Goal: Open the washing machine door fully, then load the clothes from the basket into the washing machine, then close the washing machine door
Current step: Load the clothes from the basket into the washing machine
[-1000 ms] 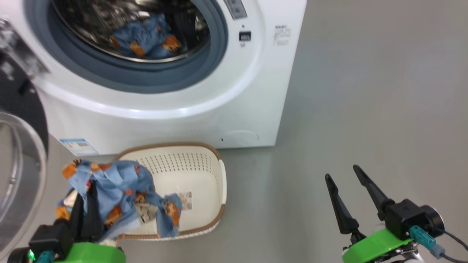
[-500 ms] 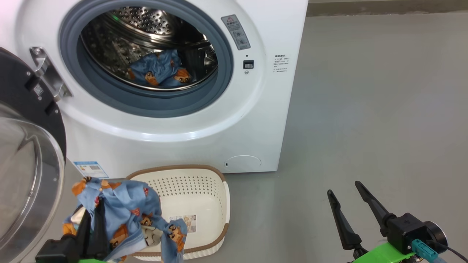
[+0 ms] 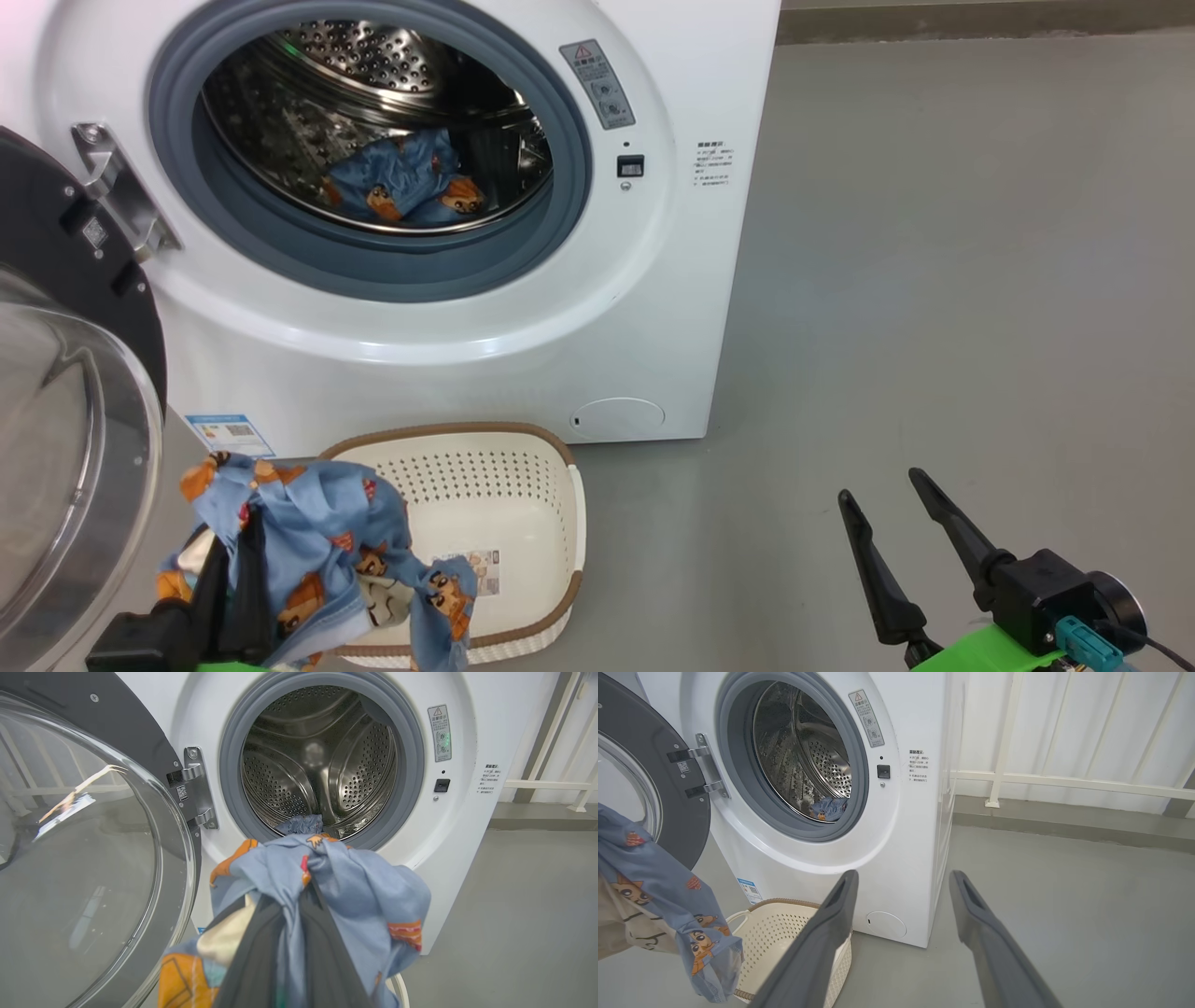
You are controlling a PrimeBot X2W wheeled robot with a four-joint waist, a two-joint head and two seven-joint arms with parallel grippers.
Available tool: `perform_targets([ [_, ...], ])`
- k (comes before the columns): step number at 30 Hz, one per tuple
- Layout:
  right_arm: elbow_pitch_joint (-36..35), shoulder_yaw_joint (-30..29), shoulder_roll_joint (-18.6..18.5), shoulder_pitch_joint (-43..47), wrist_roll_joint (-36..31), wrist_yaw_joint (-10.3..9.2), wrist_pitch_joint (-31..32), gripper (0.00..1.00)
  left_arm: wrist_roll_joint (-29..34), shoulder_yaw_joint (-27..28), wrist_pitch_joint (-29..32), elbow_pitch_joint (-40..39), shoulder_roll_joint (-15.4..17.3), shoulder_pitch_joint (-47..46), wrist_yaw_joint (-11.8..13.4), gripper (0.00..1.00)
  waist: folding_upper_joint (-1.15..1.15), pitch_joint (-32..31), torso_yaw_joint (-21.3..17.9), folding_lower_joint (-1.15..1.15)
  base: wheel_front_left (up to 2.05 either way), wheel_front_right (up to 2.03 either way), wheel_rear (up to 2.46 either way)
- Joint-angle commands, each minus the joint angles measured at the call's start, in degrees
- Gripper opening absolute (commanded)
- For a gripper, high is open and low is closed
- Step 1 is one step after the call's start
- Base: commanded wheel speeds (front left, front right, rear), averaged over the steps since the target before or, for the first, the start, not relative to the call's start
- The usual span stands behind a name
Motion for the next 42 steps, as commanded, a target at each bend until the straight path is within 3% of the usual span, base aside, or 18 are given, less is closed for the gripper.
perform_targets([
  [1,-1.88,1.23,-0.14,-1.02,0.31,0.09,-0.05,1.00,-0.56,2.10,-0.52,-1.36,1.12,-1.21,0.42,0.00,0.00,0.04,0.08,0.00,0.00,0.00,0.00],
  [14,-2.65,1.05,-0.14,-1.27,0.23,0.09,-0.01,1.00,-0.98,0.66,-0.95,2.08,0.65,-5.64,-0.69,0.00,0.00,1.88,0.84,0.00,0.00,0.00,0.00],
  [30,-5.15,3.30,-0.14,-8.35,0.26,0.09,-1.60,1.00,-5.38,2.01,-2.51,19.39,-0.31,-28.38,-5.99,0.00,0.00,18.64,-3.59,0.00,0.00,0.00,0.00],
  [42,-2.86,5.48,-0.14,-14.23,3.07,0.09,-6.33,1.00,-7.35,3.63,1.50,30.09,3.44,-49.07,-9.78,0.00,0.00,30.42,-10.66,0.00,0.00,0.00,0.00],
])
